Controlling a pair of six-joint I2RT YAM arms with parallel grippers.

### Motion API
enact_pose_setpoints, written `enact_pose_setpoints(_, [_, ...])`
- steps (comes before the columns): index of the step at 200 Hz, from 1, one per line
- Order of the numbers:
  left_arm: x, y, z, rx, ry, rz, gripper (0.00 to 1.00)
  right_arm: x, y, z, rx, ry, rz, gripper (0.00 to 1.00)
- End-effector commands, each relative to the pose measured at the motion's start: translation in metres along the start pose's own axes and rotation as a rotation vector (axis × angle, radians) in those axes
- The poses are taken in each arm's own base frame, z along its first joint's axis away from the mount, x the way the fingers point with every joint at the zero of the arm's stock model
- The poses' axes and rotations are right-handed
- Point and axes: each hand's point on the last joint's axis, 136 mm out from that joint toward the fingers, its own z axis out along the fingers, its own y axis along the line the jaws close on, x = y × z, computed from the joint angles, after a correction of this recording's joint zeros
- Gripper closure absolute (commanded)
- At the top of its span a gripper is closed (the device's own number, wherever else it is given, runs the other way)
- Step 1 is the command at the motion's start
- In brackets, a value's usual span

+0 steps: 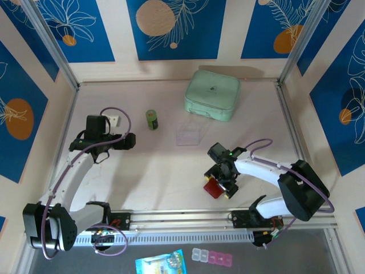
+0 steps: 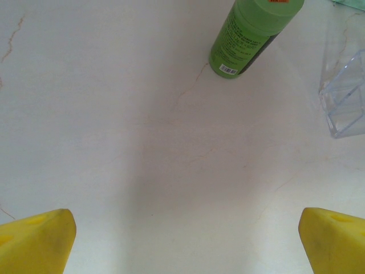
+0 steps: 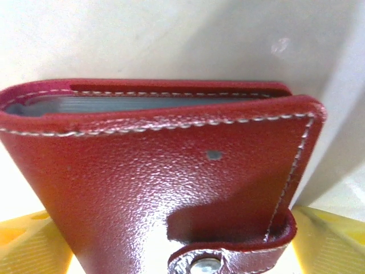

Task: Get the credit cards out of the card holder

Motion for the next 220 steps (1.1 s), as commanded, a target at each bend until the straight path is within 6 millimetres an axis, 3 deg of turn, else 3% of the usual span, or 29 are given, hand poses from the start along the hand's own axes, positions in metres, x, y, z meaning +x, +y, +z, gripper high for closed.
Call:
enact_pose_setpoints(1, [-0.001,-0.002,-0.002,0.008,0.005,0.018,0.00,-0.001,0.011,-0.003,-0.032,-0.010,-0.029,0.10])
enact_pose_setpoints(88, [-0.001,-0.002,-0.003,0.004,0.010,-0.005,0.00,-0.003,0.023,-0.020,-0.034,-0.077,-0.133,0.20])
enact_pose_setpoints(124, [-0.004,-0.014,-0.003,0.075,0.008,-0.110,0.00,0.002,0.037,-0.024,-0.037,-0.090,-0.212,0.21])
enact_pose_setpoints(169, [0.002,-0.038,0.001,0.209,0.015,-0.229,0.00,0.002,0.040,-0.023,0.059,-0.117,-0.270,0.11])
enact_pose_setpoints(220, [0.014,-0.040,0.005,0.222,0.020,-0.253,0.00,-0.002,0.039,-0.011,0.044,-0.106,-0.222,0.08])
